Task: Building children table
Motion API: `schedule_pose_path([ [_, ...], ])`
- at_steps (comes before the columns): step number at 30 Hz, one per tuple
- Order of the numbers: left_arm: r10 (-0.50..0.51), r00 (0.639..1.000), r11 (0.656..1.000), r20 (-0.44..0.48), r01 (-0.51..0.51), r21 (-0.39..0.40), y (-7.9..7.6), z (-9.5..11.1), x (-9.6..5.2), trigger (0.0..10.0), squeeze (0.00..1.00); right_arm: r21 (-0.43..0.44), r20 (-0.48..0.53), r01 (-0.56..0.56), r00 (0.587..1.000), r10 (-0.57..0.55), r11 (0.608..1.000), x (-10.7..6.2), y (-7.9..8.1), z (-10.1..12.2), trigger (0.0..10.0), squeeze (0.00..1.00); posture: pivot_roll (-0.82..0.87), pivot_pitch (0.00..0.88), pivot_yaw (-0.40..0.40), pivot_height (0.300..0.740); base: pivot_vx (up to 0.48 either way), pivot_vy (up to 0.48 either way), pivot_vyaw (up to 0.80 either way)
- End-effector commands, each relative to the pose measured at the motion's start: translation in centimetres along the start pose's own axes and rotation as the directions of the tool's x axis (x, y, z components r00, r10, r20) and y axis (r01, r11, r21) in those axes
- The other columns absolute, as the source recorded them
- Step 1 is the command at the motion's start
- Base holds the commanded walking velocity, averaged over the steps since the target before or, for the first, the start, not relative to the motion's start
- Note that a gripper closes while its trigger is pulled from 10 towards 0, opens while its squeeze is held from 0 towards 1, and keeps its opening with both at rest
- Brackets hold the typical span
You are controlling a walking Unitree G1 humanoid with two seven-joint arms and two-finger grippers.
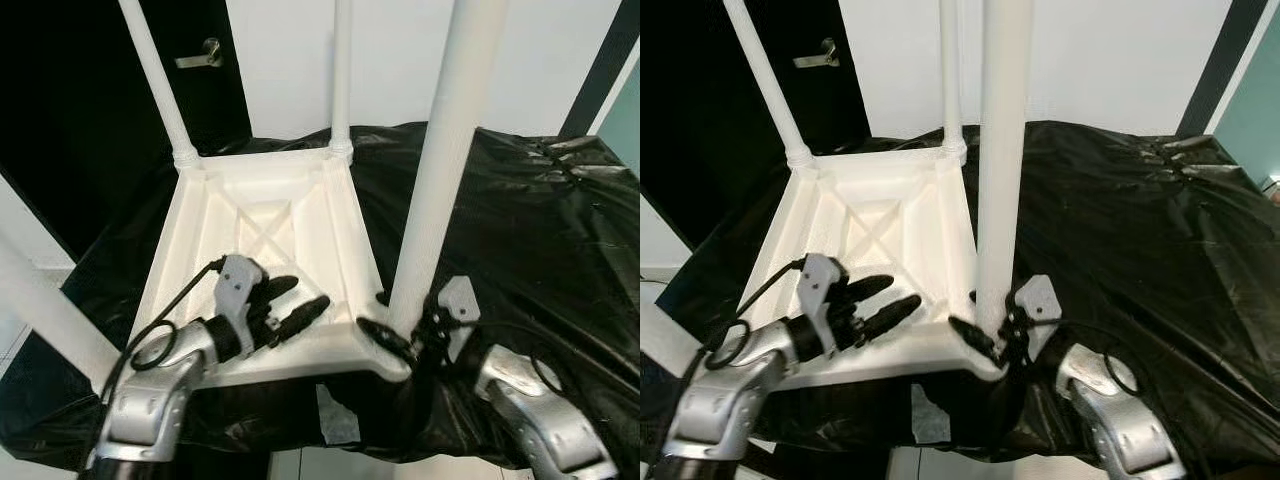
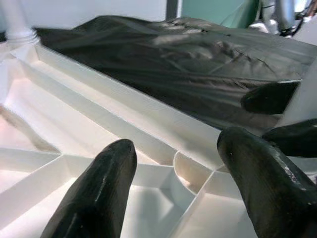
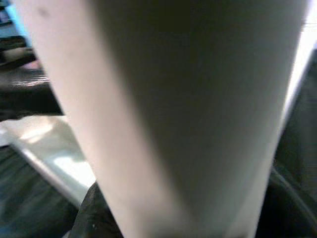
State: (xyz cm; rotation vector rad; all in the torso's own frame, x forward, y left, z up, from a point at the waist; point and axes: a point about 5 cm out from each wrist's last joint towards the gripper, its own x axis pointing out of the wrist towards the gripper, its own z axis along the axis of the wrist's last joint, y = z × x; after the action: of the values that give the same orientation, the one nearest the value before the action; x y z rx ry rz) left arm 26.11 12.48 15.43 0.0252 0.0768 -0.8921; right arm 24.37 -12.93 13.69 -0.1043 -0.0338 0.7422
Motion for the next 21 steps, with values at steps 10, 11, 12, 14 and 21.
schedule_pose_path([
  [10,0.087,0.996,0.996,-0.001,-0.086,0.035,0.0,-0.4,0.6,10.0,0.0,0.016,-0.064,0.509,0.86,-0.507,0.861,-0.1,-2.1,-1.4,0.0,0.0,-0.04,0.0,0.03,0.74,0.0,0.0,0.0],
  [11,0.101,0.995,0.994,-0.007,-0.1,0.045,0.0,-0.6,0.6,10.0,0.0,0.004,-0.079,0.576,0.815,-0.574,0.817,-0.2,-2.0,-1.8,0.0,0.0,-0.04,0.0,0.031,0.74,0.0,0.0,0.0],
  [12,0.101,0.995,0.994,-0.007,-0.1,0.045,0.0,-0.6,0.6,10.0,0.0,0.004,-0.079,0.576,0.815,-0.574,0.817,-0.2,-2.0,-1.8,0.0,0.0,-0.04,0.0,0.031,0.74,0.0,0.0,0.0],
  [14,0.109,0.994,0.993,-0.011,-0.108,0.051,-0.1,-0.7,0.7,10.0,0.0,-0.007,-0.086,0.615,0.786,-0.613,0.789,-0.3,-2.0,-2.0,0.0,0.0,-0.04,0.0,0.031,0.74,0.0,0.0,0.0],
  [21,0.135,0.991,0.988,0.021,-0.136,0.075,-0.7,-0.6,1.2,10.0,0.0,0.046,-0.052,0.692,0.722,-0.69,0.72,0.8,-1.1,-1.5,10.0,0.0,-0.03,0.0,0.037,0.74,0.0,0.0,0.0],
])
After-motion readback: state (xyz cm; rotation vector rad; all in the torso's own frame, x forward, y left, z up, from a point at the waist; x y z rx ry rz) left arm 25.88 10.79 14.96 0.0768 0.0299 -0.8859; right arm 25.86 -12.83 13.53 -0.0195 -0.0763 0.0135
